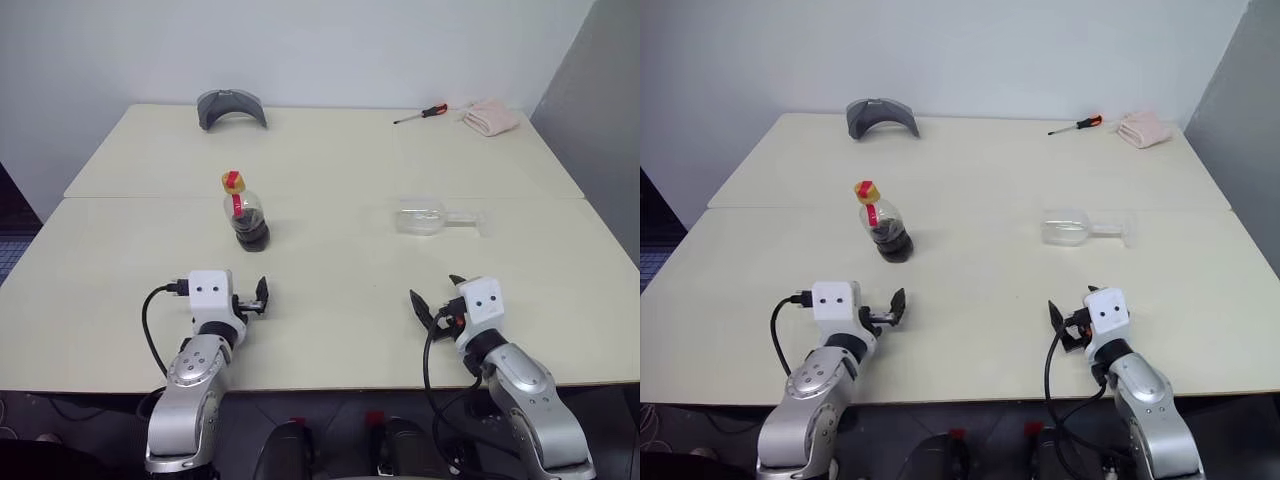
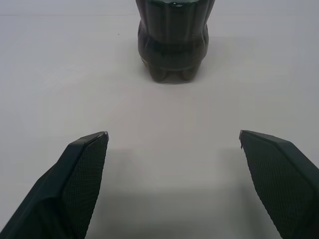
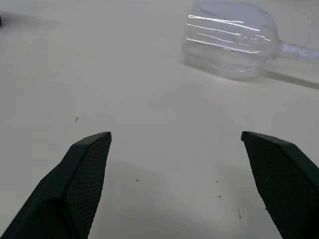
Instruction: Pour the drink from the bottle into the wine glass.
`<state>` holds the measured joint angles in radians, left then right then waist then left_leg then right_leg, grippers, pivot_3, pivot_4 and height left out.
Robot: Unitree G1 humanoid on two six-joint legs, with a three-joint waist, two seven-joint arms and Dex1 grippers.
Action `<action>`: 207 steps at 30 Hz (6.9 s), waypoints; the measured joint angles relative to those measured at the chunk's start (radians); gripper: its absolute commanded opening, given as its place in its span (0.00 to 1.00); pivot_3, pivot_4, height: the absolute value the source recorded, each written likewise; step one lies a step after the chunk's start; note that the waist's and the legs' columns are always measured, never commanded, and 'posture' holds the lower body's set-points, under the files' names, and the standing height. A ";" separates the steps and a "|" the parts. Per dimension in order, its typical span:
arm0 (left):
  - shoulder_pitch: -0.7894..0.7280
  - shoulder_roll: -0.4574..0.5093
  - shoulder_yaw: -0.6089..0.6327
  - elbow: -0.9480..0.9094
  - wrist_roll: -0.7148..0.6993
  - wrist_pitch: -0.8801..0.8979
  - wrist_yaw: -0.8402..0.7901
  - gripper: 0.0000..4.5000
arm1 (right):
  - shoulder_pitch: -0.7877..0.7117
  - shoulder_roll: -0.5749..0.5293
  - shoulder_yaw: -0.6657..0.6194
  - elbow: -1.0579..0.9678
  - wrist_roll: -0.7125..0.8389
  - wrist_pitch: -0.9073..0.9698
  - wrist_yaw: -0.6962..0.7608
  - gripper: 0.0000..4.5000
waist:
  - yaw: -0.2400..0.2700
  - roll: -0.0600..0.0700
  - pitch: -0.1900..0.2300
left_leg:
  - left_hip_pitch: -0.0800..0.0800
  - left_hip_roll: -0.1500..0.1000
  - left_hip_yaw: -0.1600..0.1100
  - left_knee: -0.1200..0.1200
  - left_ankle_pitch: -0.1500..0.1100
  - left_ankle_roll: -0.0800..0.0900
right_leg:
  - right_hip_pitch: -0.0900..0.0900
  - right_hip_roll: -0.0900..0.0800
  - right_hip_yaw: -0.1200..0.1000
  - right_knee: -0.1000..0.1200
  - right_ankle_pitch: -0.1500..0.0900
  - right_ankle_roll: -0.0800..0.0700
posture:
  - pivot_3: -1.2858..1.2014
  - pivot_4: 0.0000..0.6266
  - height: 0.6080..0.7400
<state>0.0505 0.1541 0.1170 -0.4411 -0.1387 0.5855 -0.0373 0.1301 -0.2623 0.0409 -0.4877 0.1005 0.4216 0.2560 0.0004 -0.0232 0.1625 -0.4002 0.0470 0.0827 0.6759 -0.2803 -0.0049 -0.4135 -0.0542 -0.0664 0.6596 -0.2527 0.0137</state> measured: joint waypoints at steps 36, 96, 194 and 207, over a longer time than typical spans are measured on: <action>0.030 0.019 0.003 -0.005 -0.004 -0.021 -0.065 1.00 | 0.035 0.022 -0.059 -0.012 0.053 0.007 -0.006 0.99 | 0.000 0.000 0.000 | 0.000 0.000 0.000 0.000 0.000 0.000 | 0.000 0.000 0.000 0.000 0.000 0.000 | 0.52 0.24 1.00; -0.409 0.058 0.044 0.489 -0.016 -0.294 -0.147 1.00 | -0.219 -0.097 -0.074 -0.161 0.624 0.298 0.088 0.99 | 0.000 -0.004 0.002 | 0.000 -0.001 0.000 0.000 0.000 0.001 | 0.001 0.001 -0.001 0.000 0.000 0.000 | 0.52 0.24 1.00; -0.604 0.187 -0.024 0.621 -0.137 -0.182 -0.502 0.49 | -0.475 -0.109 -0.014 -0.013 0.495 0.252 0.071 1.00 | -0.004 -0.007 0.004 | 0.001 0.000 0.001 0.002 0.001 0.001 | 0.001 0.001 -0.002 0.004 0.001 -0.001 | 0.52 0.24 1.00; -0.636 0.307 -0.168 0.494 -0.197 -0.049 -0.805 0.49 | -0.836 0.043 0.083 0.325 0.397 0.161 0.227 1.00 | -0.002 -0.006 0.005 | -0.001 -0.001 0.002 0.002 0.002 0.000 | 0.000 0.001 -0.001 0.003 0.003 -0.006 | 0.52 0.24 1.00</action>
<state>-0.5851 0.4609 -0.0514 0.0532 -0.3355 0.5360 -0.8420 -0.7059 -0.2188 0.1234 -0.1628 0.4973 0.5828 0.4832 -0.0018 -0.0296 0.1675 -0.4014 0.0458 0.0851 0.6775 -0.2786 -0.0047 -0.4140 -0.0533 -0.0673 0.6629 -0.2492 0.0080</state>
